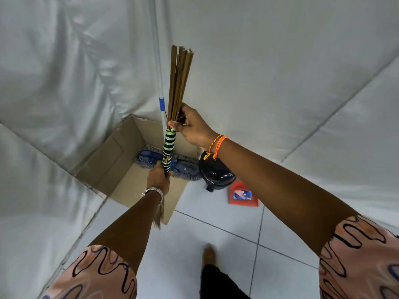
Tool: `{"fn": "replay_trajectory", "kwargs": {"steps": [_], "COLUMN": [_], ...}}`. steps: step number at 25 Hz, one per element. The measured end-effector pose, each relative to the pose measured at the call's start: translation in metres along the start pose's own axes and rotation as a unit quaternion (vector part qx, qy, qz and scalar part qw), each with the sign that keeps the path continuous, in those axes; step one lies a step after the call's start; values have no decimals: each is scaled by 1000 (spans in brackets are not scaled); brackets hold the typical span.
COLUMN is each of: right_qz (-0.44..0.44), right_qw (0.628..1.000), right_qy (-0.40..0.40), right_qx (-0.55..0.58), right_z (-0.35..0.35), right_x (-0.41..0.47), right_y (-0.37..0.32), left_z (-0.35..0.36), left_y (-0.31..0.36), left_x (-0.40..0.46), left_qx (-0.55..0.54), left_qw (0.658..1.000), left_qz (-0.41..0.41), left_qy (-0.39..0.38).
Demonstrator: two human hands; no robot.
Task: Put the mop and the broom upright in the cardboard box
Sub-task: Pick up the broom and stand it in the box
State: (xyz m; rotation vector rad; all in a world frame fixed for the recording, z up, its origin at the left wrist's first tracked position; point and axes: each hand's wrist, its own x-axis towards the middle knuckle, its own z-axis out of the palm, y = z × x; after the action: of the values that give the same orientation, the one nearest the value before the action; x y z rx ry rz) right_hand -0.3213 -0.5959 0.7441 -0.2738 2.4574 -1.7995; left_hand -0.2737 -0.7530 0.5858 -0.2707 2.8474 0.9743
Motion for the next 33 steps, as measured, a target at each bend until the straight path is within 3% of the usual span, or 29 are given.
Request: {"fn": "replay_trajectory", "kwargs": {"steps": [12, 16, 20, 26, 33], "right_qz": [-22, -26, 14, 57, 45], "right_qw": [999, 997, 994, 983, 972], "right_qy": [-32, -36, -22, -12, 7], "right_qx": [-33, -57, -109, -172, -230], "right_z": [158, 200, 238, 285, 304], "right_x": [278, 355, 444, 554, 634], "right_y": [-37, -33, 41, 214, 296], "left_z": [-134, -155, -115, 13, 92], "left_y": [-114, -145, -193, -281, -325], "left_x": [260, 346, 457, 602, 695], "left_qx": [-37, -27, -34, -59, -64], "left_qw": [999, 998, 994, 989, 996], "left_qz": [-26, -31, -28, -8, -5], "left_qy": [-1, -43, -97, -135, -68]}}
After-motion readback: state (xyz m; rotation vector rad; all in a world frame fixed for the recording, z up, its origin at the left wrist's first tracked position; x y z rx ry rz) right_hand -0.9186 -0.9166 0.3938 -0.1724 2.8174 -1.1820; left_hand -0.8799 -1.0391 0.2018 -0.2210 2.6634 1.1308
